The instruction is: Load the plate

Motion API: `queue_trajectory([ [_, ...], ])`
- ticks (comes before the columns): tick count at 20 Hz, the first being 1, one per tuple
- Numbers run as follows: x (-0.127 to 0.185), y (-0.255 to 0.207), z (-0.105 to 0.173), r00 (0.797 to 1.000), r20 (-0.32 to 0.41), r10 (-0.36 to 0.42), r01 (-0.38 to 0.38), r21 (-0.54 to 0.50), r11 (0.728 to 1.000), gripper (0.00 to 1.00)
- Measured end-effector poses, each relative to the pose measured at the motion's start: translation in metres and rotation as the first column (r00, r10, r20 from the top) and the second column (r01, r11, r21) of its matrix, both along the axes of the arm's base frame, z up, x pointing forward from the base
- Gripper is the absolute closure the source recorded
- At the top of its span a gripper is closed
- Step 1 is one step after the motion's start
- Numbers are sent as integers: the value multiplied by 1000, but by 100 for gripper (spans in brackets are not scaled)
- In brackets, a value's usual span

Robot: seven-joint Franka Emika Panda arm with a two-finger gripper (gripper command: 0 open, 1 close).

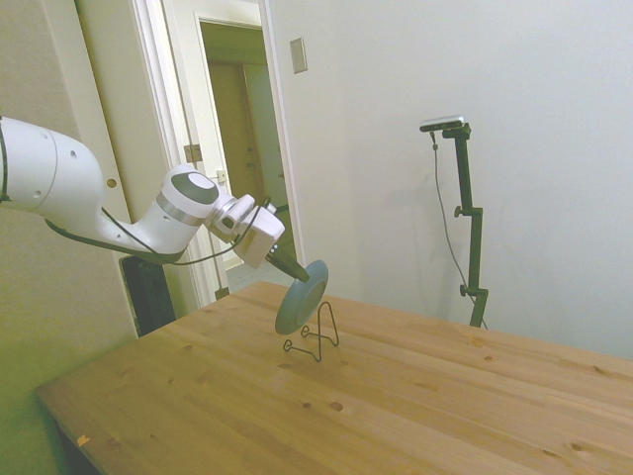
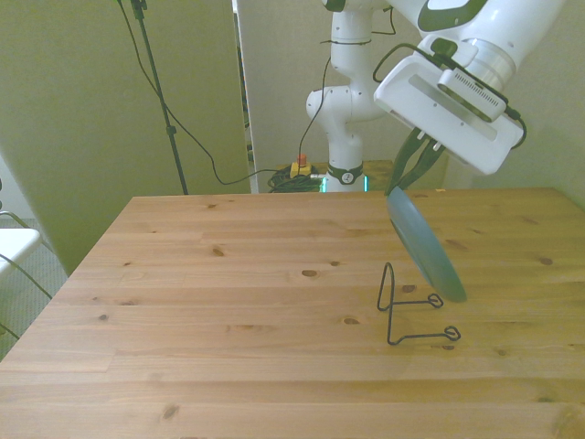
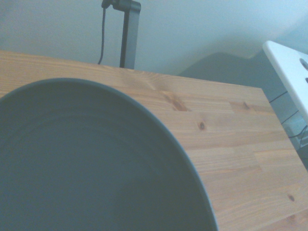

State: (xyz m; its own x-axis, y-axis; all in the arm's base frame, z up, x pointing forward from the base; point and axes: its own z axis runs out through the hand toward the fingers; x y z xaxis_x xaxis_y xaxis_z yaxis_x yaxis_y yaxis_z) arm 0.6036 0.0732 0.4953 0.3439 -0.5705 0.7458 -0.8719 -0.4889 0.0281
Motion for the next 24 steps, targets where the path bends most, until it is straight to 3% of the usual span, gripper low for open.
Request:
queue_trajectory([
  [9, 0, 7, -16, 999, 10, -44, 45, -77, 996, 100],
  [17, 7, 13, -32, 998, -3, -63, 63, -82, 995, 100],
  [18, 7, 13, -33, 998, -4, -64, 64, -83, 995, 0],
  [24, 8, 11, -35, 998, -8, -69, 68, -85, 994, 0],
])
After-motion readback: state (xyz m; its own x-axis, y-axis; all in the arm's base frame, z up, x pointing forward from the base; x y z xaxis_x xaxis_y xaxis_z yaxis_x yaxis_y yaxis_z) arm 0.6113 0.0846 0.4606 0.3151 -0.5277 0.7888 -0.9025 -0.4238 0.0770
